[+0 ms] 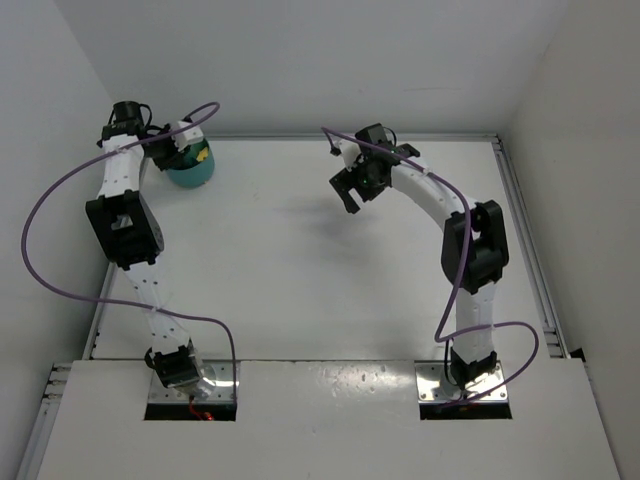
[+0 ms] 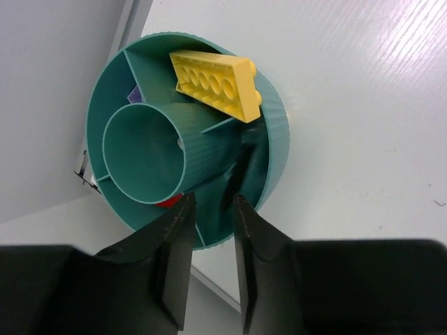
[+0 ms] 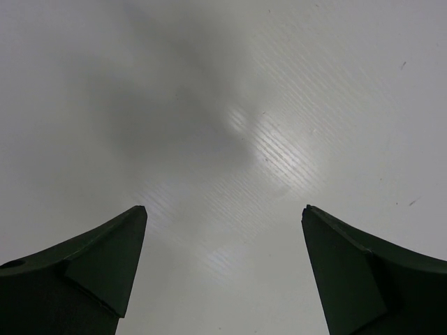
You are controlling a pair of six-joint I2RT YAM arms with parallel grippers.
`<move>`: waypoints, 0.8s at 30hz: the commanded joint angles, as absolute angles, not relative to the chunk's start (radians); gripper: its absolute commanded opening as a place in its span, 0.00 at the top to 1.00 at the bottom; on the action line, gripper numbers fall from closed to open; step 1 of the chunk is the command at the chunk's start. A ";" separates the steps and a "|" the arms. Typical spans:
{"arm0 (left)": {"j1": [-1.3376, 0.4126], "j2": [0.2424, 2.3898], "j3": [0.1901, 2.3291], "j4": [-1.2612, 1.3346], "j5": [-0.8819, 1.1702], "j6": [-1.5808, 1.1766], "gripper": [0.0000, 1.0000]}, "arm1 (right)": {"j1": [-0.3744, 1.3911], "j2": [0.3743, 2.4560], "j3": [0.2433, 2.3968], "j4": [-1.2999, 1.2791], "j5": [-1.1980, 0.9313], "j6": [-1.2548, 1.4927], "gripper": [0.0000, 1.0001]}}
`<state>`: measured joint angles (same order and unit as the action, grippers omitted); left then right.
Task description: Sort the legos into containers by color
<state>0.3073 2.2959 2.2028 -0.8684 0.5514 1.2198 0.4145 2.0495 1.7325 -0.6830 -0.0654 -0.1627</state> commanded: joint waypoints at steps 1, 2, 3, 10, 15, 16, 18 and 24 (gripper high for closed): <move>0.308 2.290 2.227 -0.845 0.572 1.223 0.65 | 0.417 2.068 1.767 -0.672 -0.046 -0.170 0.07; 0.308 2.290 2.227 -0.845 0.572 1.201 0.62 | 0.417 2.068 1.767 -0.672 -0.046 -0.170 0.06; 0.308 2.290 2.227 -0.845 0.572 1.201 0.59 | 0.417 2.068 1.767 -0.672 -0.046 -0.170 0.06; 0.290 2.151 2.256 -0.769 0.636 0.981 0.32 | 0.408 2.028 1.749 -0.663 -0.046 -0.170 0.05; 0.227 1.996 2.255 -0.589 0.655 0.619 0.14 | 0.390 1.990 1.707 -0.652 -0.022 -0.161 0.03; 0.200 1.956 2.226 -0.589 0.655 0.532 0.09 | 0.390 1.980 1.697 -0.652 -0.021 -0.161 0.03; 0.164 1.919 2.172 -0.578 0.624 0.453 0.00 | 0.379 1.970 1.686 -0.643 -0.011 -0.150 0.03; 0.042 1.807 1.835 -0.537 0.588 0.152 0.00 | 0.266 1.876 1.612 -0.632 0.008 -0.150 0.03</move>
<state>0.0662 1.7786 1.9575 -0.5404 0.6064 0.3729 0.3225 1.9778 1.6337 -0.6643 -0.0246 -0.1604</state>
